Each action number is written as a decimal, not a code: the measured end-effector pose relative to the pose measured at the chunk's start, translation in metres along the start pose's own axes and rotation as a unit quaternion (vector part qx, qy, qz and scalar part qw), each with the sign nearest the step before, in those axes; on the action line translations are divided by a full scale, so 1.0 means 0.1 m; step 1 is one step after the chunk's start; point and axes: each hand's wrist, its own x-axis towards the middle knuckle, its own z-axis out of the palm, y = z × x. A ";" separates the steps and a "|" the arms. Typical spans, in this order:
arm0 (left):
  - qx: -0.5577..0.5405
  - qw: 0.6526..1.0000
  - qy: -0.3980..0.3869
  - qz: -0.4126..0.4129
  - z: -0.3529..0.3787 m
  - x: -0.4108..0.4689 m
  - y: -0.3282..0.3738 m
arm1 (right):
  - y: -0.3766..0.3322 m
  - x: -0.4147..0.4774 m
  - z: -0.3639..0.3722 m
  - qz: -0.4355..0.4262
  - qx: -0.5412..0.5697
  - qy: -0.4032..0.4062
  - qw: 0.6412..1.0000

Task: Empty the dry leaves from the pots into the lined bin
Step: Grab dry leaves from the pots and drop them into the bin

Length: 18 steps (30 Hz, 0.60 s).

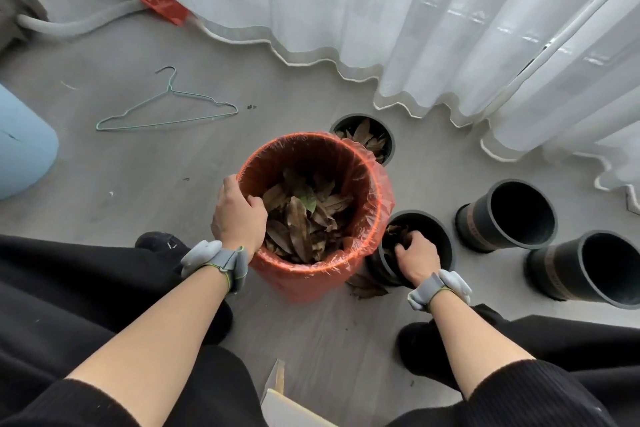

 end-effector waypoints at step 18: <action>0.004 1.000 -0.013 -0.007 -0.03 -0.04 0.03 | 0.21 -0.29 -0.70 -0.030 0.259 0.026 0.965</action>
